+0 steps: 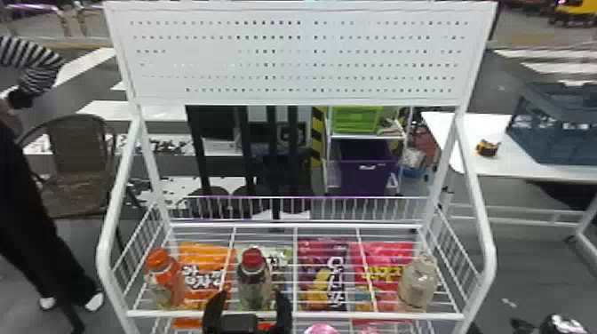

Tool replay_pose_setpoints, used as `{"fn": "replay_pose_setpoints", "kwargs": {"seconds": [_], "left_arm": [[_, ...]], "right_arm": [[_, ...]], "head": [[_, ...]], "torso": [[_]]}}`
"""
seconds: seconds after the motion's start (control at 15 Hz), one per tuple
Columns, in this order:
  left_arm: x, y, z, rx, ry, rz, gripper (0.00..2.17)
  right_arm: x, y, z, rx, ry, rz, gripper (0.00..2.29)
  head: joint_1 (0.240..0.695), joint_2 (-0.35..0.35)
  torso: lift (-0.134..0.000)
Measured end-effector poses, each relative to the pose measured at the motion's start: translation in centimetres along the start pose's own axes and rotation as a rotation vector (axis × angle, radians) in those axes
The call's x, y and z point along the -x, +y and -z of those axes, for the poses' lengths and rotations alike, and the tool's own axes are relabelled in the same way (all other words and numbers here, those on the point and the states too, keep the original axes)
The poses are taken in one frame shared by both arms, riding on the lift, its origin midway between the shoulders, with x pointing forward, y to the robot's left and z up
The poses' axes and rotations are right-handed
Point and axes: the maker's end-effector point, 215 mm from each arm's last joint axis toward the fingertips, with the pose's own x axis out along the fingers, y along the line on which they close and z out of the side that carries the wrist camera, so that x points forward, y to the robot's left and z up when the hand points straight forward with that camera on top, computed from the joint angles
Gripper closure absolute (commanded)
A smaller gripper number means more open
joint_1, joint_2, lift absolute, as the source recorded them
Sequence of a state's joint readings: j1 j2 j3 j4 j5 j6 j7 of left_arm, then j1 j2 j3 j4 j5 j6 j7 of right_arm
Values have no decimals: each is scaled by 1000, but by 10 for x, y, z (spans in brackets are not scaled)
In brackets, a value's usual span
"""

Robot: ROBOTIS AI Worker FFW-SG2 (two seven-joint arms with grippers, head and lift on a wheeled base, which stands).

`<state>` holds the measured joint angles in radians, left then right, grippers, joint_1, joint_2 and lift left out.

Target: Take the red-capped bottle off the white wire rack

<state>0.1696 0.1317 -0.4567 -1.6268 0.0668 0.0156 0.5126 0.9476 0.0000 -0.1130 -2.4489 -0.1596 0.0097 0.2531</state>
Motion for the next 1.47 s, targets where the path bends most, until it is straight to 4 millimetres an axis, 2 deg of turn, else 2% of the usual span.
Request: {"fn": "replay_pose_setpoints", "kwargs": {"seconds": [0.47,0.53,0.6,0.73,0.8,1.07,1.27,1.47], "left_arm": [[-37,-3,3,-35,13,-6,90],[-42,-1,5,-41,16,-11,269],[-46,2,6,-45,19,-16,734],[-48,5,7,-50,19,-24,1835],[-47,7,4,-47,14,-28,1905],[-31,2,-13,-47,22,-7,1902],[-13,1,-41,-53,15,6,1902],[11,18,-82,-56,-25,-7,1902]], "right_arm": [[5,-2,0,3,-1,5,485],[7,-5,-1,6,-2,9,485],[8,-7,-1,8,-2,12,485],[10,-11,-3,13,-6,19,485],[10,-13,-3,14,-7,21,485],[6,-13,-3,15,-7,20,485],[2,-9,-3,13,-4,13,485],[-1,-6,-2,11,1,8,485]], "head": [[499,0],[499,0],[499,0],[499,0],[499,0],[499,0],[499,0],[499,0]], "torso": [[0],[0],[0],[0],[0],[0],[0],[0]]}}
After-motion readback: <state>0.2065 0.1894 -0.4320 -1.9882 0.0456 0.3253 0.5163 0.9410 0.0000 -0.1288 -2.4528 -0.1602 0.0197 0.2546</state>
